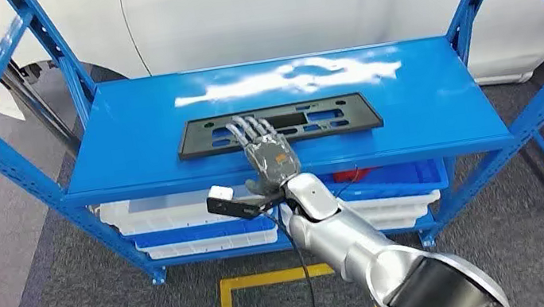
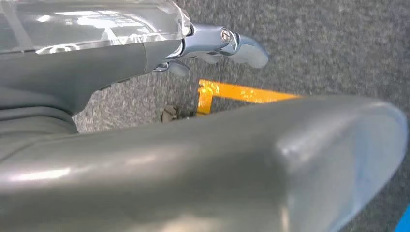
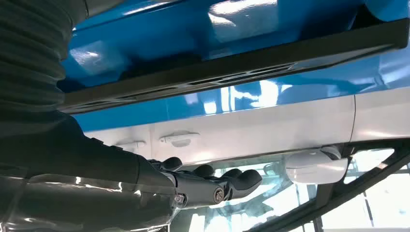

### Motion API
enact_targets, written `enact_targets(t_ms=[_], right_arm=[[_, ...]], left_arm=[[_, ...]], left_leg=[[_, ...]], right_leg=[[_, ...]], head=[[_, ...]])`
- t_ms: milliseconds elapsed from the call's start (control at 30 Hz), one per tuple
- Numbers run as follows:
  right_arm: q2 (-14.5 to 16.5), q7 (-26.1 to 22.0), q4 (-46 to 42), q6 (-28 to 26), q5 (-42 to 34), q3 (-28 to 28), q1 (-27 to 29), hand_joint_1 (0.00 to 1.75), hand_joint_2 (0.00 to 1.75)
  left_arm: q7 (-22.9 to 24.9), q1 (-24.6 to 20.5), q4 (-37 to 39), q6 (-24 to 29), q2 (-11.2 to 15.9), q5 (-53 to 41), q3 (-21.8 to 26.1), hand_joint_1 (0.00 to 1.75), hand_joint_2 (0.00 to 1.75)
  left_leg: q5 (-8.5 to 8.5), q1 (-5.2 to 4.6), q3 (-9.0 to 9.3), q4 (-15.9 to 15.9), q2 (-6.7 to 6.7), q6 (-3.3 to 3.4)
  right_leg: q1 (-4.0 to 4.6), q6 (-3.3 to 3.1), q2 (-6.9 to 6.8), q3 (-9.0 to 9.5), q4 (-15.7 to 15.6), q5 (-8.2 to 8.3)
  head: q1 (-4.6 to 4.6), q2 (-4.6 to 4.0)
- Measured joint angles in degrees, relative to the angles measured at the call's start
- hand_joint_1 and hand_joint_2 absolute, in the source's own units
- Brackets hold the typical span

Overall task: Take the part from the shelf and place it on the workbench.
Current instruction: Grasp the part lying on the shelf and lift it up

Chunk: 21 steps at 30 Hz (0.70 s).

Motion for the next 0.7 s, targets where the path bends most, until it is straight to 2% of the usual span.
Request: enact_targets(t_ms=[67,100,133,200,233,267,300,367,400,433,533,600,633,700], right_arm=[[0.0,0.0,0.0,0.0,0.0,-0.1,-0.1,0.0,1.75],[0.0,0.0,-0.1,0.0,0.0,-0.2,-0.2,0.0,1.75],[0.0,0.0,-0.1,0.0,0.1,-0.3,-0.3,0.0,1.75],[-0.1,0.0,-0.1,0.0,0.2,-0.6,-0.1,0.0,1.75],[-0.2,-0.1,-0.1,0.0,0.3,-0.7,0.2,0.0,1.75],[-0.3,-0.1,-0.1,0.0,0.3,-0.8,0.3,0.0,1.75],[-0.4,-0.2,-0.1,0.0,0.4,-0.8,0.4,0.0,1.75],[-0.4,-0.3,-0.1,0.0,0.4,-1.0,0.4,0.0,1.75],[-0.4,-0.4,-0.1,0.0,0.4,-1.0,0.3,0.0,1.75],[-0.4,-0.4,-0.1,0.0,0.4,-1.1,0.3,0.0,1.75],[-0.3,-0.7,-0.1,0.0,0.6,-1.1,0.2,0.0,1.75],[-0.2,-0.7,-0.1,0.0,0.7,-1.1,0.1,0.0,1.75],[-0.1,-0.7,-0.1,-0.1,0.9,-1.1,0.0,0.0,1.75],[0.1,-0.8,-0.1,-0.1,1.2,-1.1,0.0,0.0,1.75]], left_arm=[[0.0,-0.1,0.0,0.0,-0.1,0.0,0.0,0.0,0.0],[0.0,-0.1,0.0,0.0,-0.1,0.0,0.0,0.0,0.0],[0.0,-0.2,0.0,0.0,-0.1,0.0,0.0,0.0,0.0],[0.0,-0.3,0.0,0.0,-0.1,-0.1,-0.1,0.0,0.0],[0.0,-0.3,0.0,0.1,-0.1,-0.2,-0.1,0.0,0.0],[0.0,-0.3,0.0,0.1,-0.1,-0.3,-0.2,0.0,0.0],[0.0,-0.2,0.0,0.2,-0.1,-0.3,-0.2,0.0,0.0],[0.0,-0.2,0.0,0.2,-0.1,-0.4,-0.4,0.0,0.0],[0.0,-0.2,0.0,0.2,-0.2,-0.4,-0.4,0.0,0.0],[0.0,-0.3,0.0,0.2,-0.2,-0.4,-0.4,0.0,0.0],[0.0,-0.3,0.1,0.2,-0.2,-0.4,-0.5,0.0,0.0],[0.0,-0.3,0.1,0.2,-0.1,-0.4,-0.5,0.0,0.0],[0.0,-0.2,0.1,0.2,0.0,-0.4,-0.5,0.0,0.0],[0.0,-0.2,0.1,0.2,0.0,-0.4,-0.5,0.0,0.0]], left_leg=[[0.08,0.21,0.24,-0.2,0.06,0.26],[0.1,0.36,0.41,-0.4,0.09,0.52],[0.03,0.4,0.55,-0.5,0.11,0.71],[-0.22,0.37,0.66,-0.5,0.1,0.98],[-0.37,0.36,0.76,-0.4,0.06,1.04],[-0.55,0.35,0.94,-0.4,0.0,1.04],[-0.77,0.35,1.23,-0.4,-0.08,0.97],[-1.32,0.29,1.96,-0.4,-0.21,0.74],[-1.59,0.18,2.16,-0.3,-0.27,0.53],[-1.81,0.13,2.25,-0.3,-0.29,0.29],[-2.31,0.16,2.36,-0.4,-0.23,-0.65],[-3.64,0.2,1.69,1.7,-0.17,-1.27],[-5.09,0.27,0.35,4.5,-0.16,-1.56],[-8.26,0.37,-3.83,12.4,-0.15,-2.06]], right_leg=[[-0.06,0.36,-0.03,-0.4,1.0,-0.78],[-0.12,0.68,-0.06,-1.33,3.0,-1.9],[-0.28,0.97,-0.09,-2.97,6.2,-3.46],[-0.55,1.37,-0.13,-7.58,14.3,-6.47],[-0.67,1.47,-0.16,-9.35,17.0,-6.81],[-0.76,1.49,-0.18,-10.11,17.5,-6.03],[-0.81,1.39,-0.2,-9.58,15.5,-4.11],[-0.67,0.78,-0.22,-6.18,7.2,0.75],[-0.53,0.45,-0.24,-4.59,3.5,2.27],[-0.37,0.18,-0.25,-3.63,1.2,2.96],[-0.32,-0.4,-0.19,-3.09,0.0,2.67],[-0.66,-0.94,-0.2,-2.47,-0.5,2.59],[-0.8,-1.18,-0.24,-2.14,-0.7,2.51],[-0.73,-1.49,-0.29,-1.8,-0.7,2.19]], head=[[0.11,0.0],[0.24,0.0],[0.35,0.0],[0.5,0.0],[0.5,0.0],[0.52,0.0],[0.52,0.0],[0.52,0.0],[0.49,0.0],[0.46,0.0],[0.41,0.0],[0.35,0.0],[0.3,0.0],[0.25,0.0]])
